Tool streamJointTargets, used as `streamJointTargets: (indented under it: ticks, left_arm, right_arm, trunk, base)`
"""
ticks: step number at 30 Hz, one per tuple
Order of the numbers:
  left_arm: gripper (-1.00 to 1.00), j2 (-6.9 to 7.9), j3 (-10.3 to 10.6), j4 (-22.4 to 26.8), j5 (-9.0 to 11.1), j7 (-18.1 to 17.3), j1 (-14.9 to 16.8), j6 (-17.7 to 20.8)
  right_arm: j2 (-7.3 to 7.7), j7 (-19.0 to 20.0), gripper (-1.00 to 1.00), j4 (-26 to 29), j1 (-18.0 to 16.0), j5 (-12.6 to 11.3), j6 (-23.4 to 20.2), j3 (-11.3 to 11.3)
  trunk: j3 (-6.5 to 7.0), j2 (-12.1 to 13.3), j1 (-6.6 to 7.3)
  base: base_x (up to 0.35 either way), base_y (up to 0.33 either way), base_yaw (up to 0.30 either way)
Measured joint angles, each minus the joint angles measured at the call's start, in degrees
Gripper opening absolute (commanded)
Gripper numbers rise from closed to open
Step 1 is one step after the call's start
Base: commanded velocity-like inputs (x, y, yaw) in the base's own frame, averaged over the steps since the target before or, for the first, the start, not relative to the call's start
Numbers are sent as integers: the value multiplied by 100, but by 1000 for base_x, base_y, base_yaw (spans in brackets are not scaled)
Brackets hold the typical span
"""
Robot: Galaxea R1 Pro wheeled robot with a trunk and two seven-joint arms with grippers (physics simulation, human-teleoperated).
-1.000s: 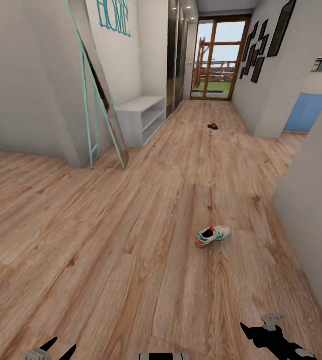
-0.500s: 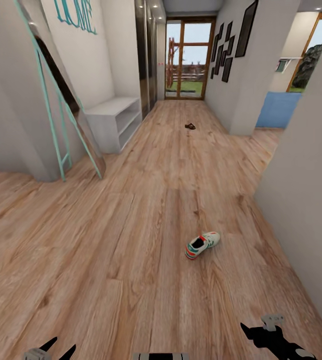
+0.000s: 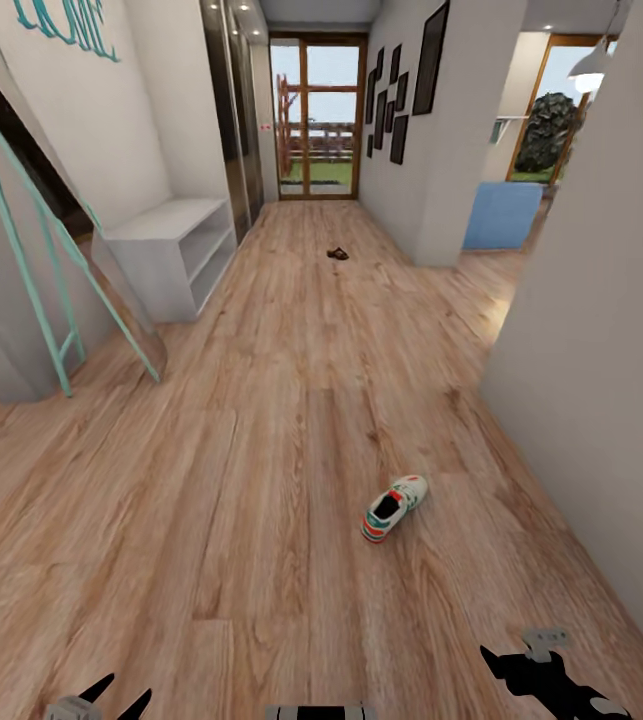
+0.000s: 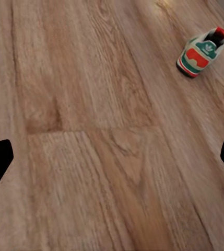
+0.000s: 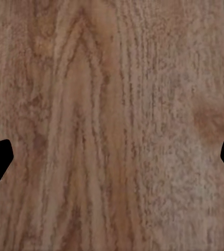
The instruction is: Pick up the two gym shoes and the two sandals from the corridor floor and place them onto the hallstand (shoe rack) in the corridor, making sure they are on the rack and not on the floor. Arrange them so the two gym shoes are next to each other and the two sandals are next to each other.
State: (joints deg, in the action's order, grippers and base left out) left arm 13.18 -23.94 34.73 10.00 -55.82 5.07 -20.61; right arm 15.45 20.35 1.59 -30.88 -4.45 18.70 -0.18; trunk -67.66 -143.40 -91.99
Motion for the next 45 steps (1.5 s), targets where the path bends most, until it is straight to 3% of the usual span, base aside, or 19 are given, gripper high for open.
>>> streamJointTargets:
  ticks: [18,45]
  left_arm:
    - [100,0,-3,-2,1,1,0,-10]
    - [100,0,4,-4,-1,1,1,-11]
  right_arm:
    - [0,0,100,0,0,7,1,0]
    - [-5,0,100,-1,-1,6,3,1]
  trunk:
    - [0,0,-1]
    - [0,0,-3]
  base:
    - [259,224,-300]
    - [15,13,-300]
